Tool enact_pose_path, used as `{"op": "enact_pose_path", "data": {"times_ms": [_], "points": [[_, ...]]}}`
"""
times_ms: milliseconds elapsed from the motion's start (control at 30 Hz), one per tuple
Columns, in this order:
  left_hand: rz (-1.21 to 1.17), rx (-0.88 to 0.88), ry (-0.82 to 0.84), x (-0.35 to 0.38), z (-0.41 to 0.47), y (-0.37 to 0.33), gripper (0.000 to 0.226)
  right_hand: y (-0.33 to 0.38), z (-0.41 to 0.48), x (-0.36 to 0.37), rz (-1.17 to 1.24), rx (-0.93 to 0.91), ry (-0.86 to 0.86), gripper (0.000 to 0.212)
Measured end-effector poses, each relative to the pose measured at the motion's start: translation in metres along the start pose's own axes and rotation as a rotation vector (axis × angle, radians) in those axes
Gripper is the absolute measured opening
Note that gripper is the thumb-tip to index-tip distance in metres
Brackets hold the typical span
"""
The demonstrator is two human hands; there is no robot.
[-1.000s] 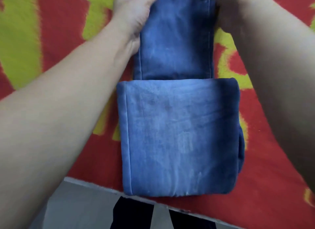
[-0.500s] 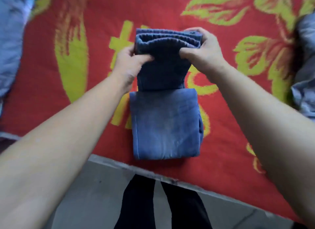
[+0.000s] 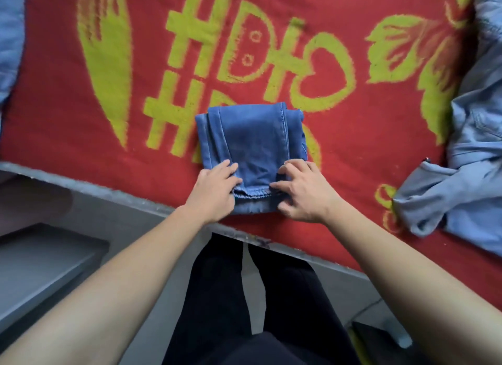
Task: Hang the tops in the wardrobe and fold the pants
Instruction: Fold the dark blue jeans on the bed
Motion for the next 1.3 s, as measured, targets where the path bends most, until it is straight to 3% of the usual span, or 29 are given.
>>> {"op": "enact_pose_path", "data": {"times_ms": [100, 167, 267, 367, 467, 567, 600, 700, 733, 800, 833, 900, 967, 1067, 1167, 1300], "points": [[-0.143, -0.162, 0.025, -0.042, 0.031, 0.003, 0.04, -0.006, 0.031, -0.034, 0.111, 0.101, -0.071, 0.037], [-0.336, -0.262, -0.05, -0.068, 0.054, 0.013, 0.033, -0.015, 0.052, -0.054, 0.22, 0.157, -0.149, 0.037], [-0.183, -0.212, -0.175, -0.094, 0.09, 0.026, 0.054, -0.024, 0.081, -0.08, 0.246, 0.215, -0.287, 0.057], [-0.085, -0.214, 0.09, -0.103, 0.126, 0.033, 0.087, -0.022, 0.113, -0.098, 0.253, 0.294, -0.066, 0.088], [0.069, -0.193, 0.371, -0.093, 0.143, 0.042, 0.111, -0.02, 0.135, -0.096, 0.177, 0.317, 0.211, 0.089], [0.167, -0.195, 0.322, -0.093, 0.144, 0.034, 0.114, -0.019, 0.146, -0.103, 0.065, 0.323, 0.322, 0.071], [0.207, -0.189, 0.27, -0.096, 0.141, 0.027, 0.114, -0.018, 0.147, -0.108, 0.04, 0.322, 0.329, 0.077], [0.232, -0.216, 0.228, -0.097, 0.119, 0.009, 0.119, -0.013, 0.139, -0.117, -0.045, 0.325, 0.401, 0.123], [0.225, -0.235, 0.23, -0.094, 0.109, 0.006, 0.115, -0.011, 0.134, -0.116, -0.072, 0.329, 0.436, 0.134], [0.236, -0.246, 0.198, -0.085, 0.088, -0.001, 0.082, -0.004, 0.122, -0.106, -0.098, 0.353, 0.502, 0.141], [0.253, -0.24, 0.169, -0.08, 0.078, -0.005, 0.061, 0.0, 0.116, -0.1, -0.116, 0.361, 0.528, 0.136], [0.274, -0.241, 0.127, -0.072, 0.059, -0.015, 0.036, 0.012, 0.104, -0.093, -0.218, 0.334, 0.506, 0.105], [0.24, -0.287, 0.104, -0.067, 0.043, -0.024, 0.031, 0.025, 0.091, -0.089, -0.298, 0.286, 0.432, 0.071], [0.183, -0.332, 0.036, -0.073, 0.022, -0.04, 0.03, 0.039, 0.059, -0.092, -0.105, 0.32, 0.364, 0.055], [0.148, -0.351, -0.075, -0.089, -0.013, -0.06, 0.033, 0.057, 0.027, -0.107, -0.033, 0.312, 0.259, 0.065], [0.188, -0.414, -0.274, -0.117, -0.07, -0.073, 0.046, 0.098, -0.007, -0.125, -0.174, 0.229, 0.024, 0.095]]}}
Point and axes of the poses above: each hand's wrist, its own z-axis towards the middle knuckle, its own x-axis out of the palm, y = z × x, the point moved 2 cm from there along z, towards the middle knuckle
